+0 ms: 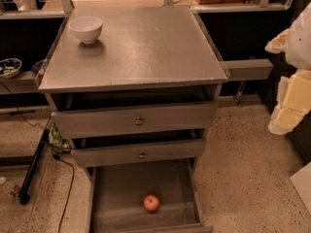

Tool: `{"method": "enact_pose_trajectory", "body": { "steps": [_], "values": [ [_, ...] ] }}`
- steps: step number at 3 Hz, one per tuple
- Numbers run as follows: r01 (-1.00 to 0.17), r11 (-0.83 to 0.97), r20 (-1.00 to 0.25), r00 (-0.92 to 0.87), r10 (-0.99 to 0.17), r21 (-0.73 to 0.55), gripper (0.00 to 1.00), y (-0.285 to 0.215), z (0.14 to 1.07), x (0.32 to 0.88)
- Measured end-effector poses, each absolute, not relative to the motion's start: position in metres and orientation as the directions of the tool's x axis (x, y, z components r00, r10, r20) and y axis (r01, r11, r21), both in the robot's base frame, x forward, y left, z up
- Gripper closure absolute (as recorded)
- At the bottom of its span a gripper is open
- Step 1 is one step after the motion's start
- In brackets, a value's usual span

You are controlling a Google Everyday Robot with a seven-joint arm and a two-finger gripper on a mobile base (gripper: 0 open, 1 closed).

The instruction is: Pick apple from bottom drawer and place on counter

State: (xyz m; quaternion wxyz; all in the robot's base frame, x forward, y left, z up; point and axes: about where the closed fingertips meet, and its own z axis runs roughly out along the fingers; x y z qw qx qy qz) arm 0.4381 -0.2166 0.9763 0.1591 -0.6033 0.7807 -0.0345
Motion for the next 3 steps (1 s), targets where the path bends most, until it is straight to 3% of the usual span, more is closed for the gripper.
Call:
{"method": "enact_pose_trajectory", "body": {
  "steps": [3],
  "values": [
    [-0.916,0.317,-0.184,-0.277,-0.943,-0.246,0.00,-0.235,0.936,0.445]
  ]
}}
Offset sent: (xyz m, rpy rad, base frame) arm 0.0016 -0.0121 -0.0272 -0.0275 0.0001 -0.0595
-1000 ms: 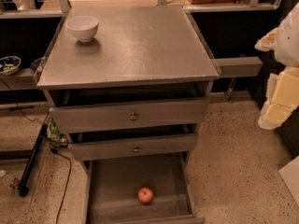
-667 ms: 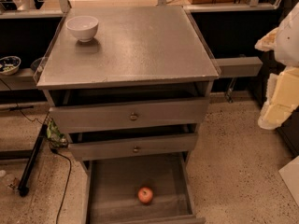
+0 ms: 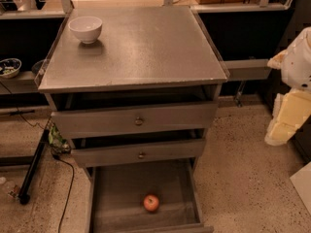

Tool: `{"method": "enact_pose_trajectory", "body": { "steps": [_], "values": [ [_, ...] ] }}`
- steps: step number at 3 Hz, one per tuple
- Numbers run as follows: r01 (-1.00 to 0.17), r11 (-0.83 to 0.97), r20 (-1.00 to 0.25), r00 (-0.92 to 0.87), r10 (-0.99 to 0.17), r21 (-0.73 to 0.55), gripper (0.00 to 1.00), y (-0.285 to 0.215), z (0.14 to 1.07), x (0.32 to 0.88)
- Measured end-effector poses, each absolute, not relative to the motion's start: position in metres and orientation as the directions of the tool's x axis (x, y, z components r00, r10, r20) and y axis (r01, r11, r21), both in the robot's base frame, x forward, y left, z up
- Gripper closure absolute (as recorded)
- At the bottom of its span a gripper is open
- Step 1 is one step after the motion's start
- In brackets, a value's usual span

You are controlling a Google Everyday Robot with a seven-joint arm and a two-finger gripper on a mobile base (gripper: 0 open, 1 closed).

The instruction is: Pick apple from bottom drawer and place on counter

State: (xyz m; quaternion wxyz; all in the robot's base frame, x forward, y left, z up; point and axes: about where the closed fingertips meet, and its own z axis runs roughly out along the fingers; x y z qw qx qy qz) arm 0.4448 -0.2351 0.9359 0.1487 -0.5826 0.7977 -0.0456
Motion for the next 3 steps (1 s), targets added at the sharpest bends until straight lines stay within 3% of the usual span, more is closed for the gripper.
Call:
{"method": "enact_pose_trajectory", "body": {
  "steps": [3],
  "values": [
    [-0.923,0.351,-0.222,-0.312,-0.924,-0.160,0.00,-0.252,0.877,0.475]
  ]
}}
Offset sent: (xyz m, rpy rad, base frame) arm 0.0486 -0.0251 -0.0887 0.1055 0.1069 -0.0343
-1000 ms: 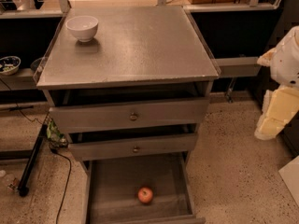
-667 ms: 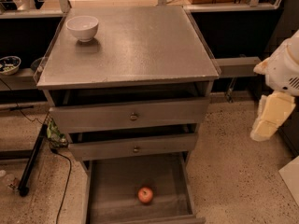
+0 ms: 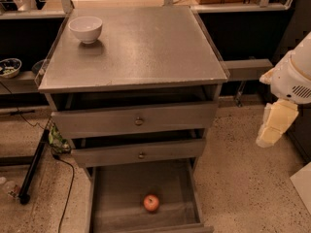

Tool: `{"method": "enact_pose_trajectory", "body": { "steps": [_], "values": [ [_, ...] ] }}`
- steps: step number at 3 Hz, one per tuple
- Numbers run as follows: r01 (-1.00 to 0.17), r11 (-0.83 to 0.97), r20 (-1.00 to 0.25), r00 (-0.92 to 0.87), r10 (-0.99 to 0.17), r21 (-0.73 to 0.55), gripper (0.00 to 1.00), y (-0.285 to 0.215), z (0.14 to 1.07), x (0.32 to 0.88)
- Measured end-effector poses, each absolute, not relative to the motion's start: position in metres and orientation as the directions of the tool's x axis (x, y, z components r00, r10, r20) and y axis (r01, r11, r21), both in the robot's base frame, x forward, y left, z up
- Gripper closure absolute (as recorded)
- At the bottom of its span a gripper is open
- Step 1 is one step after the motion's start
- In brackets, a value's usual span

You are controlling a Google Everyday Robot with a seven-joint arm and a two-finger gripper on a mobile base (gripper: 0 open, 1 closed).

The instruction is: Pick apple from bottom drawer and place on counter

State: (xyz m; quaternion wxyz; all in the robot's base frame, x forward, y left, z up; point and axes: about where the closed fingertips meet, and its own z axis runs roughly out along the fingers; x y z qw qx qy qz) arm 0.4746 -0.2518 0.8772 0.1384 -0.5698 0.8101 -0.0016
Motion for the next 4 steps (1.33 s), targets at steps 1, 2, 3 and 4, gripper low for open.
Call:
{"method": "enact_pose_trajectory", "body": {
  "steps": [1,2,3,4],
  "values": [
    [-0.925,0.347,-0.236,-0.307,-0.922,-0.154,0.00,-0.246,0.874,0.473],
    [-0.937,0.322,-0.252,-0.282,-0.926,-0.134,0.00,-0.228,0.865,0.469],
    [-0.952,0.287,-0.268,-0.250,-0.930,-0.108,0.00,-0.209,0.855,0.465],
    [-0.969,0.233,-0.289,-0.200,-0.936,-0.082,0.00,-0.183,0.843,0.465]
  ]
}}
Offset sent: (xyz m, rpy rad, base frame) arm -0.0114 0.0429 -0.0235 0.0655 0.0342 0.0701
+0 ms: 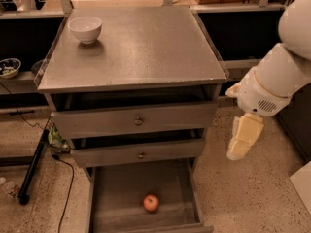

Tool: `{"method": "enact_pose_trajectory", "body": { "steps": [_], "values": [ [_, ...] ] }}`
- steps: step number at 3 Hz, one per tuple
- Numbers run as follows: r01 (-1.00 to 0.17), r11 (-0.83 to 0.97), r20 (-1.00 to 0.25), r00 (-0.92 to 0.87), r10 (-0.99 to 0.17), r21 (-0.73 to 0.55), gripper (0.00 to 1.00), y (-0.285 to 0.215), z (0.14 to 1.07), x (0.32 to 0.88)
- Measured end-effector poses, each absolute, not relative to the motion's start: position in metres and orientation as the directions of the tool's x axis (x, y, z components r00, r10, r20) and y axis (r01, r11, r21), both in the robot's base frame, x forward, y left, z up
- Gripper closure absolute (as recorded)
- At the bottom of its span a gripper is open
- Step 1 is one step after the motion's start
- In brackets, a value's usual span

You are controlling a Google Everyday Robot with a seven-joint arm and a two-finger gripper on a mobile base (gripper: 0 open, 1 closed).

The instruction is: Pick apple from bottom drawer and place on counter

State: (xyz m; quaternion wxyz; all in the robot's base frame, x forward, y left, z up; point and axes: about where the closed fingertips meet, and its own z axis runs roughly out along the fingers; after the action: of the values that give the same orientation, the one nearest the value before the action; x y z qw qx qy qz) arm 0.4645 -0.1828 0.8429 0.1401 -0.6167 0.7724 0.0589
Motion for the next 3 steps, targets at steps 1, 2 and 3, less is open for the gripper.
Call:
{"method": "enact_pose_trajectory", "body": {
  "steps": [1,2,3],
  "values": [
    [-0.977,0.201,-0.302,-0.171,-0.938,-0.073,0.00,-0.1682,0.8392,0.4664],
    [-0.977,0.201,-0.306,-0.172,-0.937,-0.067,0.00,-0.1674,0.8365,0.4647],
    [-0.978,0.200,-0.314,-0.174,-0.933,-0.051,0.00,-0.1656,0.8295,0.4604]
  ]
}}
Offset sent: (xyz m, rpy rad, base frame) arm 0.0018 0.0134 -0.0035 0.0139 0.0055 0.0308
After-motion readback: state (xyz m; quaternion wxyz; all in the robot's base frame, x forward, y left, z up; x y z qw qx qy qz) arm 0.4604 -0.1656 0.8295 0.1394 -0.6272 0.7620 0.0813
